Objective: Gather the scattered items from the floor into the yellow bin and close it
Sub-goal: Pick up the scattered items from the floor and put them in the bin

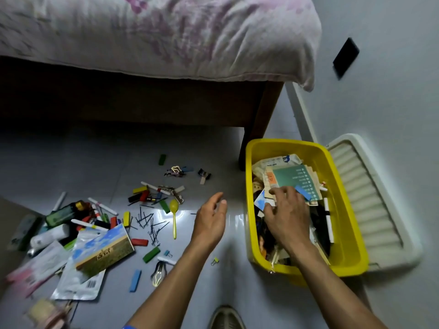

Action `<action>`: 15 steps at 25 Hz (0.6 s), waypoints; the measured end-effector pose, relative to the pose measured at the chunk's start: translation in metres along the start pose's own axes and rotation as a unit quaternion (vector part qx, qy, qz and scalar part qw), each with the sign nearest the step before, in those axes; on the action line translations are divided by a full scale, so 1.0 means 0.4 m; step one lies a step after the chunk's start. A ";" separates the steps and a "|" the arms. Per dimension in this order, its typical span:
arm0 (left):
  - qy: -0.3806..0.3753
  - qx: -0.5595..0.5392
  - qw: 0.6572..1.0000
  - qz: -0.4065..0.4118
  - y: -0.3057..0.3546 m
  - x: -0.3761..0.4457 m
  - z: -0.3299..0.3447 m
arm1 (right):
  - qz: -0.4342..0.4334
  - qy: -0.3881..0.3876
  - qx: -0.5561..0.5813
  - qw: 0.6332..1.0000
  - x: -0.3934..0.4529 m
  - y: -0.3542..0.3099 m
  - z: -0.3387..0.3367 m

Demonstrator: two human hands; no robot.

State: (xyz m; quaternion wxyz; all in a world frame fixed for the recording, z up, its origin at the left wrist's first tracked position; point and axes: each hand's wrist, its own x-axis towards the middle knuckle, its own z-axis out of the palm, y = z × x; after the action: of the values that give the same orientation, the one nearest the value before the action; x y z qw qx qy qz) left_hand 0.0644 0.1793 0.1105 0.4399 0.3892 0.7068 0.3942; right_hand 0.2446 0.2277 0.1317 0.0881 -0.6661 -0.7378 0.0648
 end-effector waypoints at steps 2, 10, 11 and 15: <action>-0.005 -0.006 1.000 -0.006 -0.004 -0.009 0.002 | 0.064 -0.067 -0.075 0.993 -0.053 -0.004 -0.018; -0.015 -0.012 1.000 -0.007 0.017 -0.036 0.016 | 0.093 -0.089 0.034 0.991 -0.113 0.015 -0.060; -0.013 -0.014 1.000 -0.009 0.020 -0.036 0.009 | 0.073 -0.058 0.008 0.996 -0.107 0.009 -0.068; 0.024 -0.013 0.999 -0.036 -0.004 -0.053 -0.055 | -0.074 0.047 0.059 0.994 -0.103 -0.060 -0.059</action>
State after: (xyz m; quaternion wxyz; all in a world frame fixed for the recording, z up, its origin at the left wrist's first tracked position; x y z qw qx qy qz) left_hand 0.0500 0.1550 0.1223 0.4417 0.3480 0.7259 0.3960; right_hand 0.2303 0.1835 0.1582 0.1662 -0.6060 -0.7748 0.0697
